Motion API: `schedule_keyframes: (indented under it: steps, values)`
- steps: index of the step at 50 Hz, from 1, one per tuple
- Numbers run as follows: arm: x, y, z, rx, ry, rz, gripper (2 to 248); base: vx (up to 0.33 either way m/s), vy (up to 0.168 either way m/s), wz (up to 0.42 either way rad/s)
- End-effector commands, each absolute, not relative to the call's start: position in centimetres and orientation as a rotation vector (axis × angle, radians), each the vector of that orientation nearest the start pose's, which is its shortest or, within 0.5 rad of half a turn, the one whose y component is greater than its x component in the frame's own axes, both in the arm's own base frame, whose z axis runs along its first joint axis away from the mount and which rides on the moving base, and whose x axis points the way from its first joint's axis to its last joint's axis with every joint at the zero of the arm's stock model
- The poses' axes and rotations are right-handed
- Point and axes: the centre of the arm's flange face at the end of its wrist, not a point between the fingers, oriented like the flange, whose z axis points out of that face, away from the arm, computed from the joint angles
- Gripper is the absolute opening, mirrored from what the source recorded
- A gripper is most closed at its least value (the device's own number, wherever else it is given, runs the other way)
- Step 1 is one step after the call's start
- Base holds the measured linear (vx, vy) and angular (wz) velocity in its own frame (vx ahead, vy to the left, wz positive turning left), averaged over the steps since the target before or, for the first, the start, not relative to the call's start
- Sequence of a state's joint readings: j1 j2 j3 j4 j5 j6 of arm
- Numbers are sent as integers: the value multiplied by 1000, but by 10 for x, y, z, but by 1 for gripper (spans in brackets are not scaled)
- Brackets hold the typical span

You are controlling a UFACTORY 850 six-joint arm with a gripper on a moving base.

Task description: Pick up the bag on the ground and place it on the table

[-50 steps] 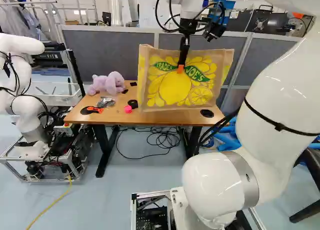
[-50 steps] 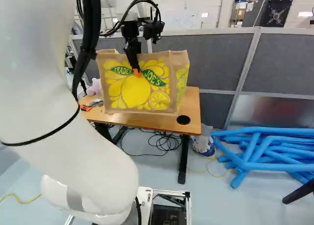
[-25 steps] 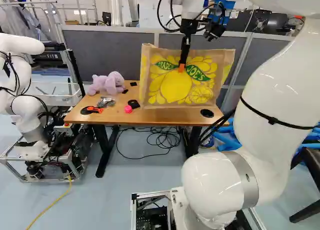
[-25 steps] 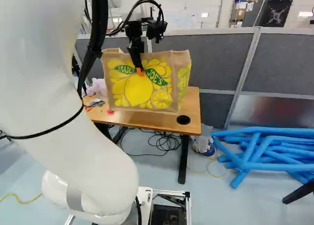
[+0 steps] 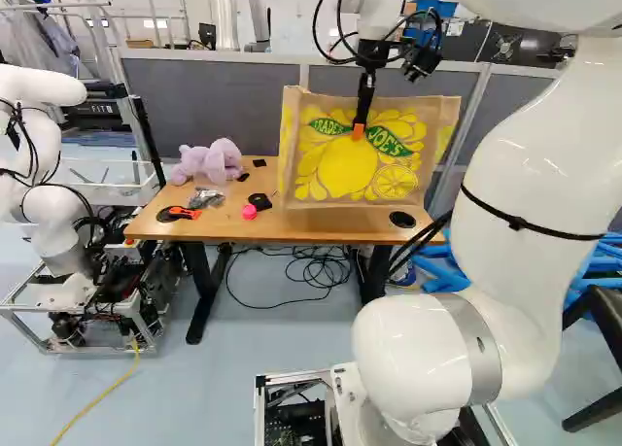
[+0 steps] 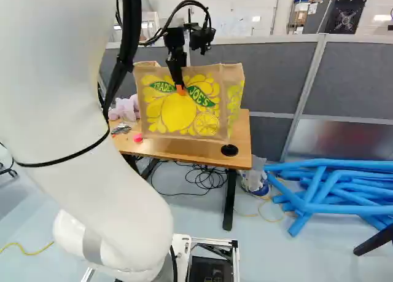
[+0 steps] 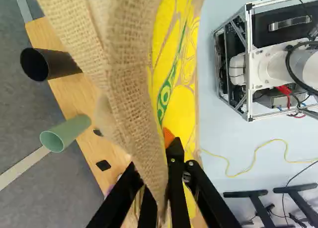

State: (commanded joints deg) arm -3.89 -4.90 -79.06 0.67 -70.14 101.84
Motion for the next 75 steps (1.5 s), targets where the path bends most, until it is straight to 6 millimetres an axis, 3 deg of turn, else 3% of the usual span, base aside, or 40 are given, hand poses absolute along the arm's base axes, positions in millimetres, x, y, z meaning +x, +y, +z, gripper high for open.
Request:
schedule_keyframes:
  steps: [18,40,56,75]
  values:
    - [511,-55,664,-1825,2524,-15,22,0,0,0]
    - [557,-77,629,-1783,2548,-24,22,0,0,0]
    - [586,-81,604,-1785,2554,-15,22,0,0,0]
    - [600,-83,574,-1805,2582,36,22,0,0,0]
